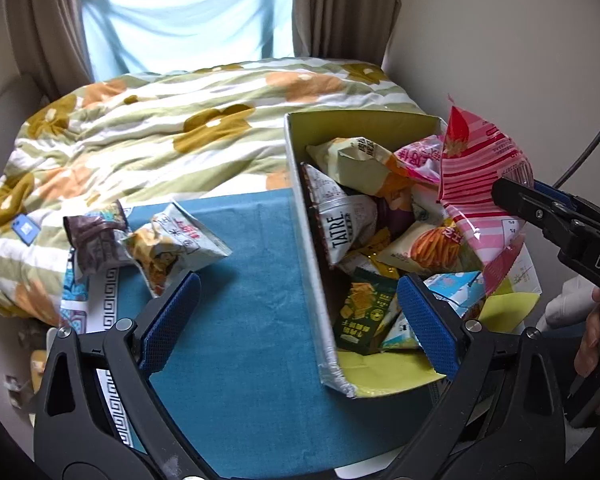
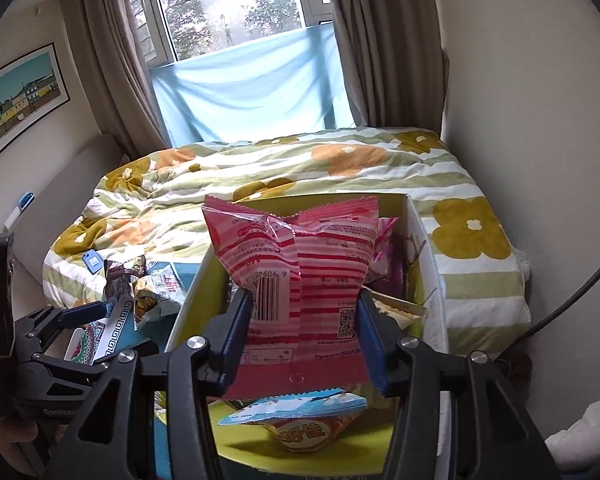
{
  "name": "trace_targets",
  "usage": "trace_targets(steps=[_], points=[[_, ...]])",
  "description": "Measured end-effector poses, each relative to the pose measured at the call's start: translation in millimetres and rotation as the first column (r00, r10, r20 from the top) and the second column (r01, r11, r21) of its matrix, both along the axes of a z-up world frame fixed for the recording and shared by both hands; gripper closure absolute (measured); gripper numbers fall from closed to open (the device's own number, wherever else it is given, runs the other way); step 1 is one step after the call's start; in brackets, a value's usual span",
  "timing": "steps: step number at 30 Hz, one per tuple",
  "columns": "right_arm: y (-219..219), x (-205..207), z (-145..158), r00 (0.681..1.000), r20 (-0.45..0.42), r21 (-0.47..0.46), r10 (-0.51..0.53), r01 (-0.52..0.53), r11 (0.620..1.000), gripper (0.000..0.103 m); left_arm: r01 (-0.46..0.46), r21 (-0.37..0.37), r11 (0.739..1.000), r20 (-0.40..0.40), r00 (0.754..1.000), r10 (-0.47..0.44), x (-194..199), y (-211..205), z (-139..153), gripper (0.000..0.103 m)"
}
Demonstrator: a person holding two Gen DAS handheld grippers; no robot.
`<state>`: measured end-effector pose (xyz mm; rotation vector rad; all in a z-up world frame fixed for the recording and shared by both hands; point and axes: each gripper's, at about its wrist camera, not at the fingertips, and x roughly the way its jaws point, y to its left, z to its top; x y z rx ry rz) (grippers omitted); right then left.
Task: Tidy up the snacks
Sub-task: 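Carry both packets over the cardboard box and open both grippers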
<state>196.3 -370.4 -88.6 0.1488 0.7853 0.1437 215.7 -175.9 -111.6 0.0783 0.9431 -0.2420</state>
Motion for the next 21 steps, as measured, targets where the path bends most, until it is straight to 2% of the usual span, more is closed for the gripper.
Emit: trace_targets(steps=[5, 7, 8, 9, 10, 11, 16, 21], points=[[25.5, 15.6, -13.9, 0.997, -0.057, 0.050, 0.053, -0.051, 0.997, 0.055, -0.022, 0.046, 0.999, 0.022, 1.000, 0.021, -3.1, 11.1, 4.6, 0.005], [31.3, 22.8, -23.2, 0.992, -0.099, 0.097, 0.082, -0.072, 0.993, 0.055, -0.024, 0.064, 0.998, 0.023, 0.999, 0.022, -5.4, 14.0, 3.6, 0.005], [32.0, 25.2, -27.5, 0.989, -0.119, 0.123, 0.091, -0.077, 0.989, 0.047, -0.025, 0.071, 0.997, 0.023, 0.999, 0.024, -7.0, 15.1, 2.8, 0.005], [31.9, 25.9, -30.5, 0.987, -0.130, 0.146, 0.095, -0.075, 0.986, 0.023, -0.027, 0.075, 0.997, 0.021, 0.999, 0.025, -8.4, 16.2, 1.5, 0.005], [31.3, 24.1, -31.7, 0.987, -0.126, 0.161, 0.098, -0.077, 0.984, 0.008, -0.028, 0.076, 0.997, 0.018, 0.999, 0.026, -10.0, 17.3, 0.2, 0.005], [29.9, 20.5, -31.1, 0.989, -0.110, 0.169, 0.103, -0.084, 0.982, 0.000, -0.030, 0.074, 0.997, 0.014, 0.999, 0.029, -11.6, 18.3, -0.9, 0.005], [23.0, 11.4, -29.7, 0.990, -0.100, 0.130, 0.103, -0.090, 0.987, 0.000, -0.034, 0.058, 0.998, 0.006, 0.999, 0.034, -18.1, 19.8, -2.1, 0.005], [16.5, 4.2, -19.3, 0.992, -0.092, 0.116, 0.086, -0.076, 0.990, 0.000, -0.043, 0.050, 0.998, 0.038, 0.998, 0.041, -28.6, 17.7, 8.3, 0.005]])
